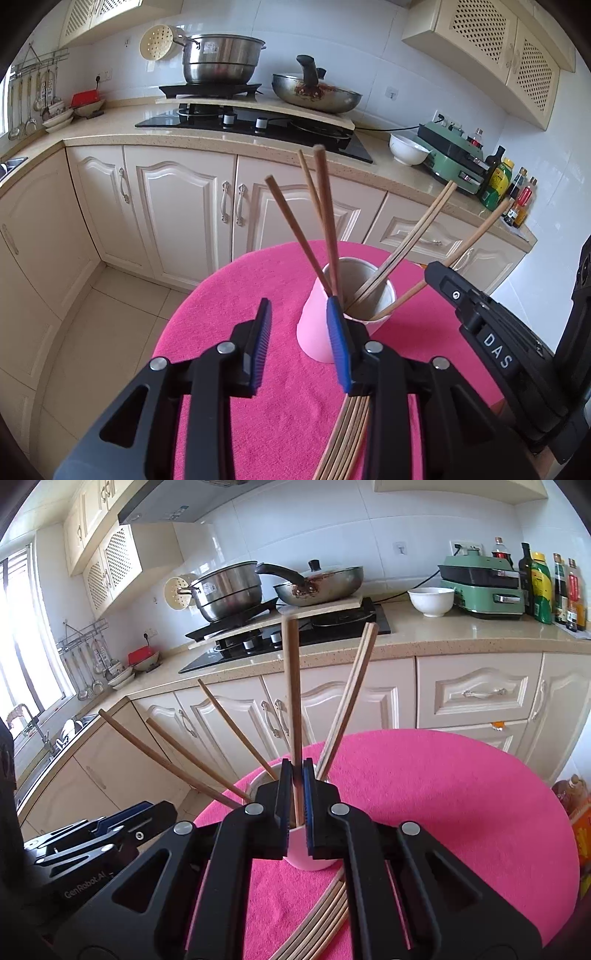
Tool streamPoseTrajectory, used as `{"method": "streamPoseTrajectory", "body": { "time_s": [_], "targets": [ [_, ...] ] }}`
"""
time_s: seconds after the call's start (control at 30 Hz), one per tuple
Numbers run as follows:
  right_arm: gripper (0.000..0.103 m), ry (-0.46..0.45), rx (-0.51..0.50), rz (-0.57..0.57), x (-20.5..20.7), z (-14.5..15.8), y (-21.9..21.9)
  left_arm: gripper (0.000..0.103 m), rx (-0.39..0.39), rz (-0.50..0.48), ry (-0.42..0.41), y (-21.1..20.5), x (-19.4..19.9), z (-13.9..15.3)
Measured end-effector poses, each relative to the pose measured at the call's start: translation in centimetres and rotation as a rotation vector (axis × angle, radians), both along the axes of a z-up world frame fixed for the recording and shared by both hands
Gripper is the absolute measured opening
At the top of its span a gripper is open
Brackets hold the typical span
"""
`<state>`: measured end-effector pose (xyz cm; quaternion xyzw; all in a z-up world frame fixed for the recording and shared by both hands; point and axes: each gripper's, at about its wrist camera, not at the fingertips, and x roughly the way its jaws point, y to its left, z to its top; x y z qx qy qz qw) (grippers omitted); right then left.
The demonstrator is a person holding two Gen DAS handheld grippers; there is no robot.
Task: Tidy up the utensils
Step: 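Open both tools to drop the chopsticks into the pink cup, then move both open tools back down to the chopstick pile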
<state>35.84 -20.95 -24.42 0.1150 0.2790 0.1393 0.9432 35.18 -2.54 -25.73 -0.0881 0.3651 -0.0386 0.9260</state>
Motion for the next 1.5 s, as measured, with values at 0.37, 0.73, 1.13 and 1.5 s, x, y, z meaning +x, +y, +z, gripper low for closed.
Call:
{"method": "streamPoseTrajectory", "body": {
  "time_s": [0.37,0.73,1.13,1.5],
  "targets": [
    [0.008,-0.01,0.023,-0.018,-1.9,0.8,-0.9,0.031,0.032,-0.003,0.003,-0.5,-1.5,0.2],
    [0.045,-0.033,0.013,-0.067,-6.1,1.7,-4.3,0.034,0.048,-0.088,0.107,-2.1,-2.8,-3.0],
    [0.045,0.227,-0.014,-0.095,-7.4,-6.5,-6.3,0.034,0.14,-0.259,0.385,-5.0,-2.1,-11.9],
    [0.046,0.291,-0.002,-0.072,-7.3,-8.6,-6.0,0.035,0.201,-0.307,0.391,-5.9,-1.0,-12.6]
  ]
}}
